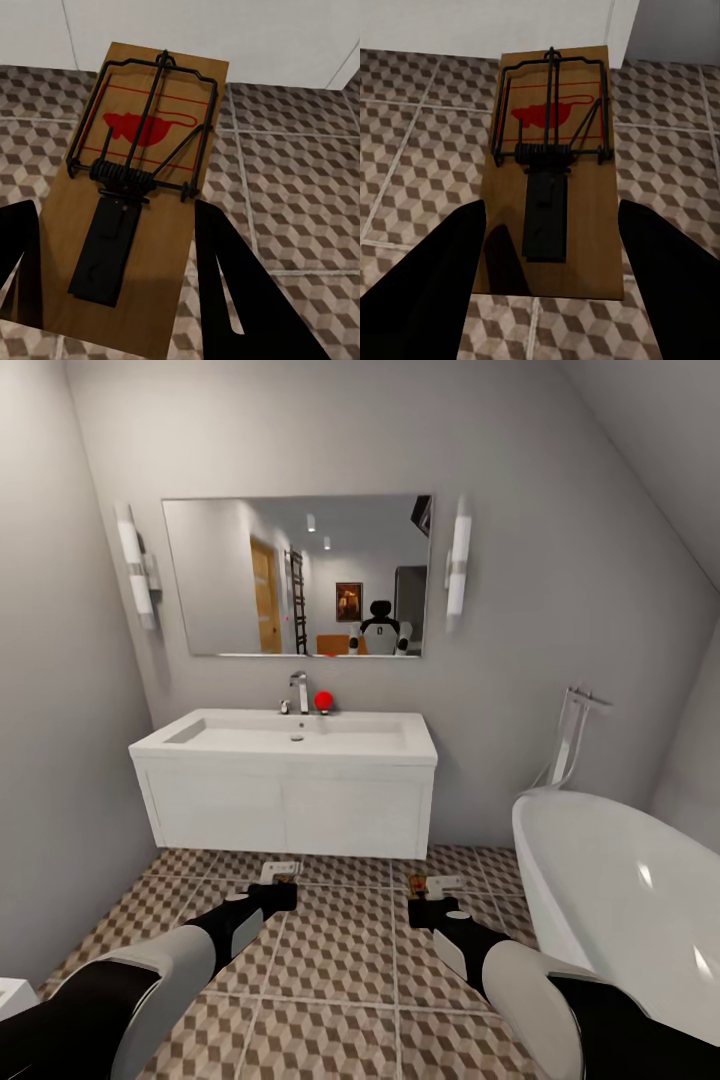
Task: Take the four mousetraps from the cabinet in the bathroom and place them on the bathroom floor. Make sure all four end up on the same floor surface, and ensure that at least two of them are either under or directly next to the same bathroom sink.
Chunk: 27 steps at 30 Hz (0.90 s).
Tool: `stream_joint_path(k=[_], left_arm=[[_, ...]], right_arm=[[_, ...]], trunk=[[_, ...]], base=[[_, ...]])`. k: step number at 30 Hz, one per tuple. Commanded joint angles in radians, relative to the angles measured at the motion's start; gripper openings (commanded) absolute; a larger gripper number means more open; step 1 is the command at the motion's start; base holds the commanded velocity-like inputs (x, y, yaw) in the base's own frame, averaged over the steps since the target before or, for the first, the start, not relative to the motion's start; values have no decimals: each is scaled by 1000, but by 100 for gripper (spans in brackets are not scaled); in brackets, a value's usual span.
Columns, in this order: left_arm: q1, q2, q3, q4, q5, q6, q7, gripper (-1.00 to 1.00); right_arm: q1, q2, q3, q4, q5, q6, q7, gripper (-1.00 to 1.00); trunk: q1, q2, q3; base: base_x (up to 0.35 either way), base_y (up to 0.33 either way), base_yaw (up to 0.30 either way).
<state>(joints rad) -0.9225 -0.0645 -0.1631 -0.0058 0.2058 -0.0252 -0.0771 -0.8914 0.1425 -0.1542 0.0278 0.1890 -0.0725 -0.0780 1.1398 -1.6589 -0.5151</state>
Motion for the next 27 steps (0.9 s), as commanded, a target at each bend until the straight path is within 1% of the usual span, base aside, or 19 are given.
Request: stream_joint_path(k=[1,27], left_arm=[[-1,1,-9,1,7,-3,0,-100],[-1,6,-8,1,9,-2,4,-100]], right_arm=[[-2,0,-8,3,10,-5,-5,-100],[-1,0,-8,3,7,-6,-5,-100]], trunk=[[4,-8,-4],[104,-190,-86]], base=[[0,0,0],[0,0,0]])
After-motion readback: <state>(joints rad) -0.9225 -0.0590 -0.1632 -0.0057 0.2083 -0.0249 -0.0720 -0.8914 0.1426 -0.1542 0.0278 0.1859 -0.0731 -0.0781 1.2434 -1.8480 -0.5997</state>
